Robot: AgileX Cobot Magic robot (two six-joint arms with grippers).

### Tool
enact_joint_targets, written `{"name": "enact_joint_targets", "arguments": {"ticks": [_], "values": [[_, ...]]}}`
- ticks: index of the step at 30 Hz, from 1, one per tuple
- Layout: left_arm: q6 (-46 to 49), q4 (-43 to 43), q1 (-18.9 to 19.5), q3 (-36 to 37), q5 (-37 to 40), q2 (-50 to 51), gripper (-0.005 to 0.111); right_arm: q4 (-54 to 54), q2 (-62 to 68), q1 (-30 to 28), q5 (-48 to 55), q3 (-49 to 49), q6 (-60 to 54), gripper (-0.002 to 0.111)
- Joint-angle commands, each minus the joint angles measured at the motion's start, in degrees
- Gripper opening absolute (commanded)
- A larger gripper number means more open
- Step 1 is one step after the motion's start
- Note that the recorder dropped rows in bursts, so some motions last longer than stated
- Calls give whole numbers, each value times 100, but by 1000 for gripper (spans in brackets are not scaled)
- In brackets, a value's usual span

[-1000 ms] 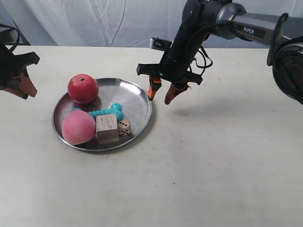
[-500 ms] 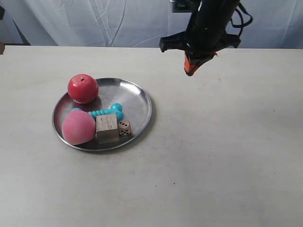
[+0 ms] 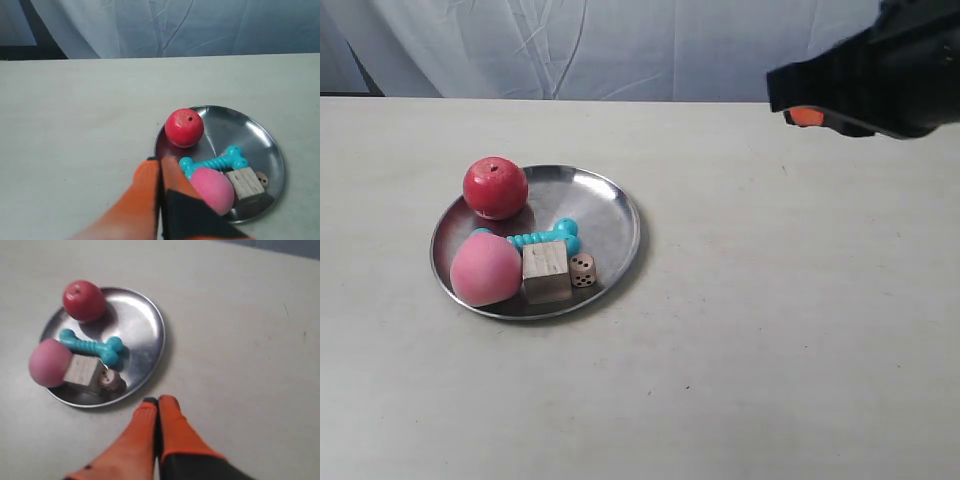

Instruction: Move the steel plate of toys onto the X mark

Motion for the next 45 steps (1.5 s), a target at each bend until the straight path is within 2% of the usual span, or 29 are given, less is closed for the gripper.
{"name": "enact_joint_targets", "arguments": {"ticks": [1, 5, 8, 16, 21, 23, 26, 29, 33, 37, 41, 45], "values": [[16, 39, -440, 627, -99, -806, 0, 201, -986, 170, -700, 807, -50, 0], [3, -105, -707, 1026, 60, -1171, 0, 427, -1531, 170, -12, 991, -50, 0], [-11, -372, -907, 1323, 538, -1375, 0, 427, -1888, 170, 383, 991, -50, 0], [-5, -415, -907, 1353, 756, -1428, 0, 427, -2128, 158, 383, 991, -50, 0], [-5, -403, -907, 1353, 746, -1428, 0, 519, -3738, -234, 330, 1349, -51, 0], [-5, -403, -907, 1353, 746, -1428, 0, -196, -4717, -535, -48, 1857, -278, 0], [-5, -384, -907, 1353, 736, -1428, 0, -822, -5465, -942, -1379, 3075, -278, 0], [6, -387, -907, 1353, 736, -1428, 0, -871, -5799, -1283, -2429, 4169, -278, 0], [6, -387, -907, 1353, 736, -1428, 0, -518, -6119, -1382, -3334, 5261, -238, 0], [6, -387, -907, 1353, 736, -1428, 0, -377, -6305, -1382, -3263, 5675, -238, 0], [6, -387, -907, 1353, 736, -1428, 0, -377, -6305, -1382, -2249, 5675, -238, 0], [7, -387, -907, 1353, 723, -1428, 0, -239, -6305, -1382, -1970, 5675, -238, 0]]}}
